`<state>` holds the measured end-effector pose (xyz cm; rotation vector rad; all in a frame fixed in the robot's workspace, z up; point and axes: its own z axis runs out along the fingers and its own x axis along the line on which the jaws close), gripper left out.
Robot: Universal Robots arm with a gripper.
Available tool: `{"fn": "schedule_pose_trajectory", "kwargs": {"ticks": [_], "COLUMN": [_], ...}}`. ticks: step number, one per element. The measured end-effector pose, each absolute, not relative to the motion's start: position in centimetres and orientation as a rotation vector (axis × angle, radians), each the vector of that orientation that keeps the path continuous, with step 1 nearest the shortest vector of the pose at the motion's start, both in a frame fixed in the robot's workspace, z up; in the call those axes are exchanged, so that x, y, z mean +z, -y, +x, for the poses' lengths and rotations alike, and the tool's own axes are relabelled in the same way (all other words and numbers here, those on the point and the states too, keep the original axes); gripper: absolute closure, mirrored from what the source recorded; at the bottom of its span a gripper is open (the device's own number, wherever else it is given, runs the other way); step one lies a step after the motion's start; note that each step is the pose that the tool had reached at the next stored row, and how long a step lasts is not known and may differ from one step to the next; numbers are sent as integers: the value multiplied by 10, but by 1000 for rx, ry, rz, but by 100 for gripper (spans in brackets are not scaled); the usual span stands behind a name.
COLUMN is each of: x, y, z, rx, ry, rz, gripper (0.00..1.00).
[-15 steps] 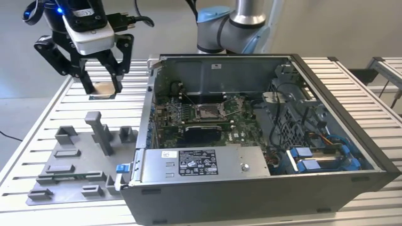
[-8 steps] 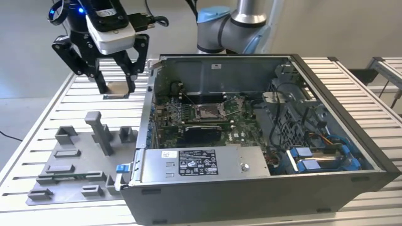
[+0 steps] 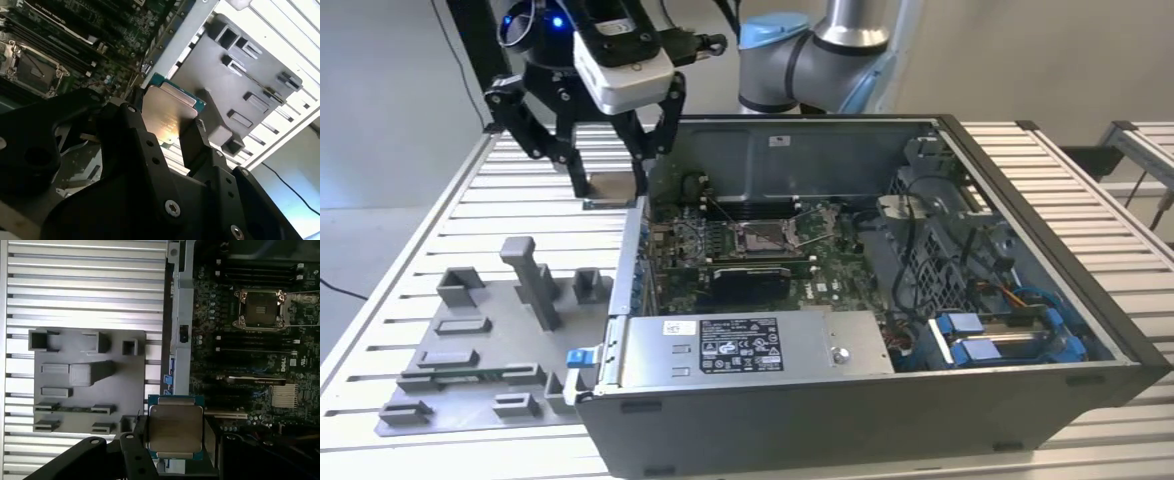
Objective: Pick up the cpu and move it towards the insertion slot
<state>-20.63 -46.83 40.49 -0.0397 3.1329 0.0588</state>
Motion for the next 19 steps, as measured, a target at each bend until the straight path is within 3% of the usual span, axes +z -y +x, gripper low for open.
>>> {"fn": "schedule_pose_trajectory", "kwargs": {"ticks": [19], "x": [405], "y": [468], "z": [-122], "rx": [59], "ry": [-3133], "rz": [-40], "gripper": [100]}}
